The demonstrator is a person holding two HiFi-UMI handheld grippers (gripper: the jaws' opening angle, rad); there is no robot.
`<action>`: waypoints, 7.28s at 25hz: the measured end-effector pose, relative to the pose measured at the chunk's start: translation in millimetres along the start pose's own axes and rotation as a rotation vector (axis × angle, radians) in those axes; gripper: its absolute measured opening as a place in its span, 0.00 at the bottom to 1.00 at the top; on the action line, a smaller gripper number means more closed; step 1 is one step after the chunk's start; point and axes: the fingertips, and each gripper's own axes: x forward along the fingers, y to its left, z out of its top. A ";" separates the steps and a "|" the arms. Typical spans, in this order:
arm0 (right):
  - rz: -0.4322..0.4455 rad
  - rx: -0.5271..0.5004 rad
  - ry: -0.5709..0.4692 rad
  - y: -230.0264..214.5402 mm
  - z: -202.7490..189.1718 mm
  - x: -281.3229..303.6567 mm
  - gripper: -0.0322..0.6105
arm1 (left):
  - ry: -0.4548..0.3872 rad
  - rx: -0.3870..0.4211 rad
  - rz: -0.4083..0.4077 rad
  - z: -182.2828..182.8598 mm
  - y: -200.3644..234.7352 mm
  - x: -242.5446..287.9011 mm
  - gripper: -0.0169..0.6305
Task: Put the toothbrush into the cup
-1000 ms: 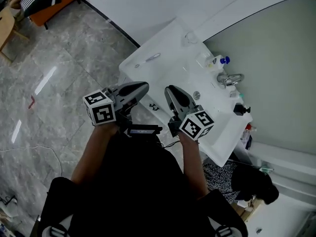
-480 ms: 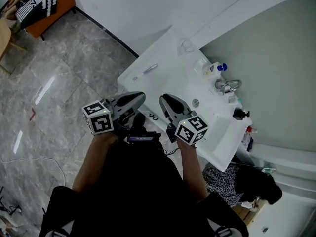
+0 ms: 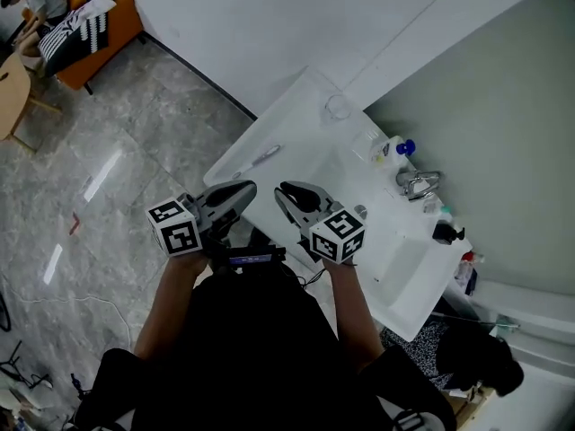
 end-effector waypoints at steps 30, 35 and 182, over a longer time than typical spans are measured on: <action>0.047 -0.032 0.127 -83.7 -20.6 40.7 0.13 | 0.099 -0.002 0.043 23.5 53.4 69.5 0.04; 0.055 -0.119 0.264 -82.9 -37.1 75.1 0.24 | 0.074 -0.037 0.042 35.3 76.0 52.2 0.04; -0.811 0.809 -0.937 -340.2 17.5 -85.2 0.11 | 0.317 -0.089 -0.168 28.7 97.1 173.2 0.04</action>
